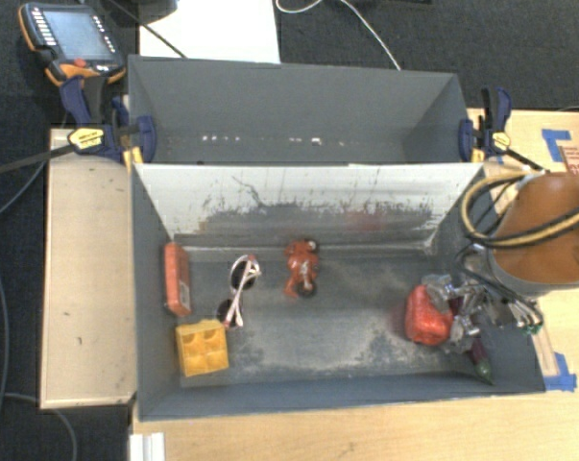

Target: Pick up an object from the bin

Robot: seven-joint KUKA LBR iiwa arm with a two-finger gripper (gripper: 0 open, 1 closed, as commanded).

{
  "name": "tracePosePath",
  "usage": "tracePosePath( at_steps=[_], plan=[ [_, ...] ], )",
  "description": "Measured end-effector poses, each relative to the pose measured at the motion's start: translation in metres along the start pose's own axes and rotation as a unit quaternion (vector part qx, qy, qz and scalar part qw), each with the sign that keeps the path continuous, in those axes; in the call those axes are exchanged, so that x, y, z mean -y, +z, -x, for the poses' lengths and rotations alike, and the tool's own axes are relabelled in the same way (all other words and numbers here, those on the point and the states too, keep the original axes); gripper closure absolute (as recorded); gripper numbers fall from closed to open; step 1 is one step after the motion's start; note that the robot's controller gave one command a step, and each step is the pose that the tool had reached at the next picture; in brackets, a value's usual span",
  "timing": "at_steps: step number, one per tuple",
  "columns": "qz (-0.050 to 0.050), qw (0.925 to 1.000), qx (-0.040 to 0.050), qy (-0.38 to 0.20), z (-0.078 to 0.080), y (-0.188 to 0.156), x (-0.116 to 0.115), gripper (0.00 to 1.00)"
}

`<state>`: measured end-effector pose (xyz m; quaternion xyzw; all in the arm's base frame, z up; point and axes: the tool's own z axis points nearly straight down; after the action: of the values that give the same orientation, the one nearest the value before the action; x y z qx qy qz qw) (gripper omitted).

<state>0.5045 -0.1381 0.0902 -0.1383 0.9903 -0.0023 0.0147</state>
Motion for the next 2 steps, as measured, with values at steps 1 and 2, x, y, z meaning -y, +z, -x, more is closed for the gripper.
tracePosePath(
  at_steps=[1, 2],
  plan=[
    [0.001, 1.0000, -0.0024, 0.001, -0.001, -0.021, -0.001, 1.00],
    [0.000, 1.0000, 0.0009, 0.001, 0.001, -0.043, 0.001, 1.00]
  ],
)
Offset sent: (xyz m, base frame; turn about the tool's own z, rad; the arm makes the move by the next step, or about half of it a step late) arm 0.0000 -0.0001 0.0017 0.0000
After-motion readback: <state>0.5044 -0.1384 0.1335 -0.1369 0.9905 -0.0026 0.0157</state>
